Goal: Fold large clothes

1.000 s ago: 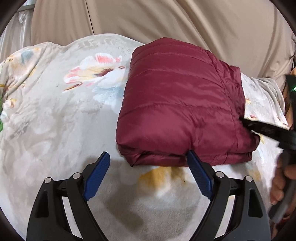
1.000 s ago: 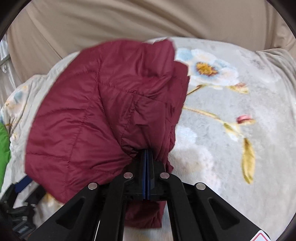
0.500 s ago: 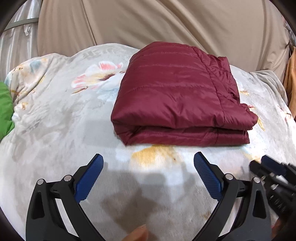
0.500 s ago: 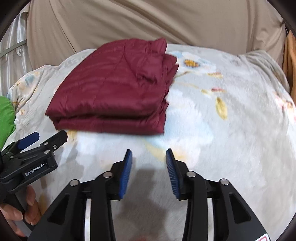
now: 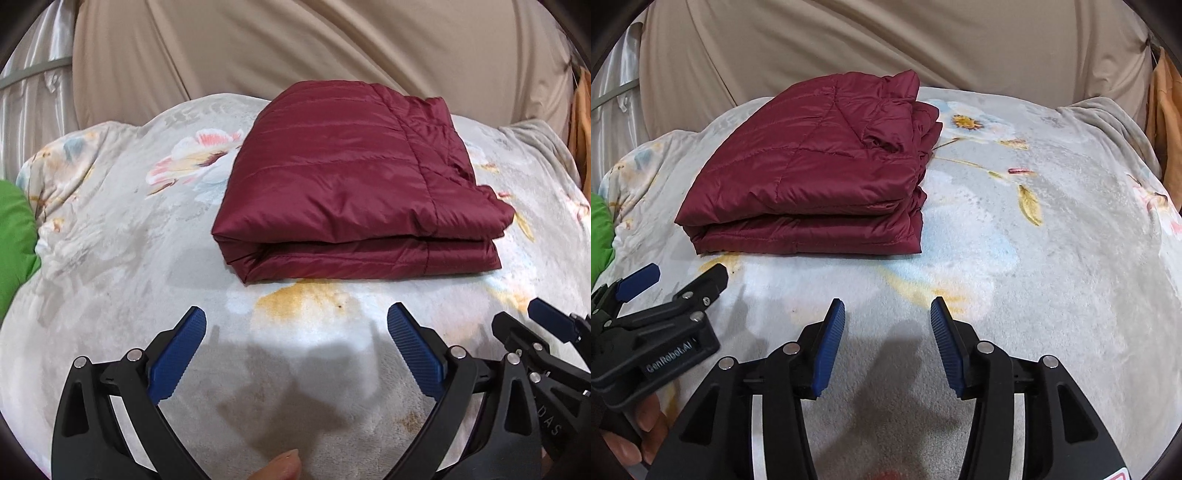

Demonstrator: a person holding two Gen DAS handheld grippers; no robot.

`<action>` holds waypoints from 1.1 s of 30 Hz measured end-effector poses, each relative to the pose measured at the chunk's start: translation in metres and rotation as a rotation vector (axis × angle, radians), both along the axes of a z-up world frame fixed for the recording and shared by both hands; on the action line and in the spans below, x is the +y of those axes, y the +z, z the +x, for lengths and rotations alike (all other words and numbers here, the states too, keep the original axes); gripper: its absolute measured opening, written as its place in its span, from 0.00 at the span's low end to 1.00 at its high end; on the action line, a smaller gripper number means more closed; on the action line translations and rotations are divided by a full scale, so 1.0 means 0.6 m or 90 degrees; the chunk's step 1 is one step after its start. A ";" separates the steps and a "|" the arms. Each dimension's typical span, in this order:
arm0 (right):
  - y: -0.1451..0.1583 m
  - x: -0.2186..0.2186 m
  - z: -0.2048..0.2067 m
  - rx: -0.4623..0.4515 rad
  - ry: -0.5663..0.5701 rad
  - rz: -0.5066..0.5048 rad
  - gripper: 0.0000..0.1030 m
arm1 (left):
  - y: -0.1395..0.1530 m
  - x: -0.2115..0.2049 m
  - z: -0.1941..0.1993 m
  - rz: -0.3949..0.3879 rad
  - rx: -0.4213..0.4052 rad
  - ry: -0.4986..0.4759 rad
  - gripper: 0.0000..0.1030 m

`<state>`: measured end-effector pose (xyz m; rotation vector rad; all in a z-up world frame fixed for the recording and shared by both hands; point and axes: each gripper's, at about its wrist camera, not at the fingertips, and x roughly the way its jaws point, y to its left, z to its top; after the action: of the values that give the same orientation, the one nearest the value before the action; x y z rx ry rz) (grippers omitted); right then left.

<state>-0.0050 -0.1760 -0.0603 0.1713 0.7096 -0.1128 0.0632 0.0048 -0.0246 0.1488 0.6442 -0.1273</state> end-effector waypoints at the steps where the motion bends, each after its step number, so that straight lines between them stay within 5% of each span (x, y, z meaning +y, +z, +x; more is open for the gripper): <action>1: 0.000 0.003 -0.001 0.000 0.001 -0.002 0.48 | -0.001 -0.004 -0.001 0.006 0.000 -0.004 0.94; 33: -0.003 0.020 -0.002 0.005 0.000 -0.011 0.49 | -0.011 -0.016 0.002 0.045 0.009 -0.001 0.93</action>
<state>-0.0059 -0.1643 -0.0620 0.1548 0.7161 -0.1192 0.0647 -0.0050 -0.0314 0.2173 0.6627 -0.1075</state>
